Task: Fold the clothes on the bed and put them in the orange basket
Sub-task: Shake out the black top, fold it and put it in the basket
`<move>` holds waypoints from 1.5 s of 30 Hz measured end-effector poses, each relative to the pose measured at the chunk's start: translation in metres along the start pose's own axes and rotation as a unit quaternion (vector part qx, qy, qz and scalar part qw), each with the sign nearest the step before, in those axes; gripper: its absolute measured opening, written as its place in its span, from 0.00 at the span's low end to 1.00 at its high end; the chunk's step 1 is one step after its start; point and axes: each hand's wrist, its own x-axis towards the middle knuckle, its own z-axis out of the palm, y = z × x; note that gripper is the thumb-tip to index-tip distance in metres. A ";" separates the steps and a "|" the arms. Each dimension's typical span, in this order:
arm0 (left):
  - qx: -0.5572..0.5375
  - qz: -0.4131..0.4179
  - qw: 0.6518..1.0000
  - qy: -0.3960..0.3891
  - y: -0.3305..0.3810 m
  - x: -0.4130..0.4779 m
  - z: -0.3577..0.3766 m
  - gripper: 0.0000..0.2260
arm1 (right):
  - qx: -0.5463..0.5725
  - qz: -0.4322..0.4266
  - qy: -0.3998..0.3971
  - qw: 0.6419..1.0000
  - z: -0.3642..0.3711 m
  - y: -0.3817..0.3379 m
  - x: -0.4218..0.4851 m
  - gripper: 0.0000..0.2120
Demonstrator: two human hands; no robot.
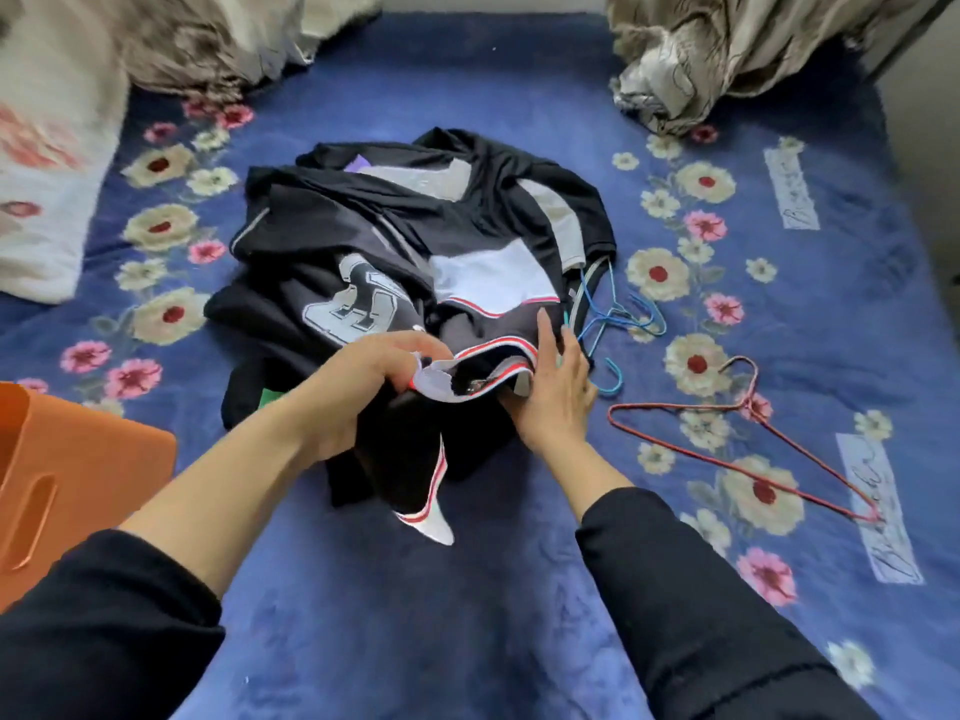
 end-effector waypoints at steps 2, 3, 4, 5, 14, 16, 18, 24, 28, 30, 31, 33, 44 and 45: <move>-0.014 -0.014 0.996 -0.082 0.007 -0.027 -0.010 0.12 | 0.018 -0.020 0.034 0.999 -0.018 -0.014 0.007 0.28; -0.002 -0.017 0.995 -0.096 0.009 -0.041 -0.017 0.14 | 0.032 -0.036 0.030 0.998 -0.032 -0.024 0.009 0.21; 0.020 -0.018 0.994 -0.102 0.012 -0.053 -0.022 0.17 | 0.048 -0.046 0.016 0.998 -0.045 -0.031 0.011 0.17; 0.059 -0.017 0.994 -0.095 0.017 -0.068 -0.029 0.19 | 0.076 -0.052 0.003 0.996 -0.064 -0.042 0.007 0.16; 0.394 -0.078 0.915 0.033 0.083 -0.169 -0.082 0.12 | 0.382 -0.012 -0.061 0.922 -0.222 -0.122 -0.041 0.07; 0.450 -0.070 0.887 0.071 0.108 -0.195 -0.092 0.19 | 0.349 -0.040 -0.110 0.930 -0.258 -0.137 -0.058 0.03; 0.507 -0.065 0.854 0.097 0.138 -0.218 -0.102 0.24 | 0.296 -0.058 -0.166 0.939 -0.293 -0.149 -0.073 0.05; 0.586 0.021 0.769 0.256 0.218 -0.272 -0.114 0.05 | 0.186 -0.079 -0.279 0.939 -0.382 -0.179 -0.111 0.16; 0.589 0.062 0.689 0.418 0.233 -0.257 -0.131 0.06 | -0.016 -0.065 -0.167 0.984 -0.394 -0.188 -0.111 0.11; 0.587 0.058 0.661 0.463 0.221 -0.238 -0.137 0.08 | -0.079 -0.081 -0.033 0.993 -0.379 -0.182 -0.098 0.06; 0.587 0.055 0.649 0.481 0.215 -0.228 -0.138 0.09 | -0.108 -0.085 0.025 0.990 -0.370 -0.177 -0.091 0.07; 0.578 0.045 0.643 0.501 0.204 -0.209 -0.140 0.12 | -0.167 -0.073 0.100 0.978 -0.351 -0.168 -0.083 0.10; -0.052 0.233 0.931 0.276 0.249 -0.163 -0.110 0.13 | 0.497 0.055 0.132 0.856 -0.365 -0.191 -0.046 0.05; -0.068 0.290 0.913 0.279 0.255 -0.161 -0.108 0.14 | 0.566 0.025 0.168 0.807 -0.367 -0.195 -0.045 0.08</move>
